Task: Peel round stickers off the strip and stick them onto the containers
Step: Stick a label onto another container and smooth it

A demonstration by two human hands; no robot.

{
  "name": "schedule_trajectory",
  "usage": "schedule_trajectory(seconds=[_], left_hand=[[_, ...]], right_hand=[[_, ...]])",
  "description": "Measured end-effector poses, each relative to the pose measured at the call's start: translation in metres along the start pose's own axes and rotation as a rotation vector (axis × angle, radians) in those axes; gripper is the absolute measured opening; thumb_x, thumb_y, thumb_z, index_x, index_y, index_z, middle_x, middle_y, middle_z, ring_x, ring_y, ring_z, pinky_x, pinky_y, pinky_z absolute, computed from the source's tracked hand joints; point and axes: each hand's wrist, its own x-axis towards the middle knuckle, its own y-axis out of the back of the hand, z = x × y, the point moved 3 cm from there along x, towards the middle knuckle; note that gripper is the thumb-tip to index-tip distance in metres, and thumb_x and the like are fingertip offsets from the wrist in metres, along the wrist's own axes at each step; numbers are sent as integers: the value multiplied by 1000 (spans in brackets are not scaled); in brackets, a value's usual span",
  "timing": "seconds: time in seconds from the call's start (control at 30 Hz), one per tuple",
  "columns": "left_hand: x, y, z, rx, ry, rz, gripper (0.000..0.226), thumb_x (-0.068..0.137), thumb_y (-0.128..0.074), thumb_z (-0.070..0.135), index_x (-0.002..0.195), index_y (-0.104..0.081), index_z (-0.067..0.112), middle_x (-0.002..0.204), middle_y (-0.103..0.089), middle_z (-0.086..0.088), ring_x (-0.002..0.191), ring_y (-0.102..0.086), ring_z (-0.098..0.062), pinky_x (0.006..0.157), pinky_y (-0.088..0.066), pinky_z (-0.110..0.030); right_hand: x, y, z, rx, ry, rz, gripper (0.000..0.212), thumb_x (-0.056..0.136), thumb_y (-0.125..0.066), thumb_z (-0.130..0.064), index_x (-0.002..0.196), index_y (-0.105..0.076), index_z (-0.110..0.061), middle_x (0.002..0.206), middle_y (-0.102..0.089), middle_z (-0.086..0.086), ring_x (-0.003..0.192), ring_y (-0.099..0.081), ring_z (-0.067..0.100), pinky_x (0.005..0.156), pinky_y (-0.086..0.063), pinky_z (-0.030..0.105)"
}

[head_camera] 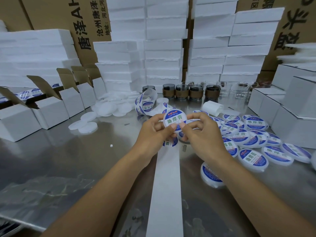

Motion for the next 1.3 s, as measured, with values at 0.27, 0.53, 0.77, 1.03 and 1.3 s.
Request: schedule_trajectory(seconds=[0.27, 0.53, 0.77, 1.03, 1.3], left_hand=[[3, 11, -3, -50, 64, 91, 19, 89, -62, 7, 102, -63, 20, 71, -70, 4, 62, -66, -10, 68, -56, -21], [2, 23, -1, -107, 73, 245, 16, 89, -57, 0, 96, -62, 14, 75, -66, -3, 61, -66, -13, 65, -56, -21], [18, 79, 6, 192, 45, 485, 15, 91, -53, 1, 101, -62, 6, 79, -60, -3, 66, -58, -14, 65, -45, -24], [14, 184, -3, 1008, 130, 547, 20, 91, -55, 11, 108, -65, 6, 116, -62, -15, 111, -53, -29, 96, -40, -37], [23, 192, -14, 1366, 247, 435, 31, 93, -48, 21, 111, -64, 1, 126, -52, -24, 123, -38, -39, 102, -30, -43]], right_hand=[[13, 37, 12, -116, -55, 298, 17, 87, -63, -17, 99, -53, -23, 72, -64, -5, 58, -61, 7, 54, -47, 24], [5, 55, 22, -696, -65, 369, 29, 90, -52, -28, 117, -47, -18, 70, -56, 0, 67, -44, 18, 60, -30, 30], [3, 46, 9, -899, 89, 291, 25, 93, -47, -30, 115, -50, -19, 89, -67, 6, 81, -57, 24, 59, -33, 29], [0, 20, -2, -1016, 270, 156, 23, 94, -43, -30, 114, -52, -23, 91, -64, -2, 85, -57, 20, 57, -30, 28], [-1, 15, 1, -1028, 311, 129, 18, 94, -43, -29, 106, -54, -24, 85, -62, -4, 79, -55, 18, 56, -31, 29]])
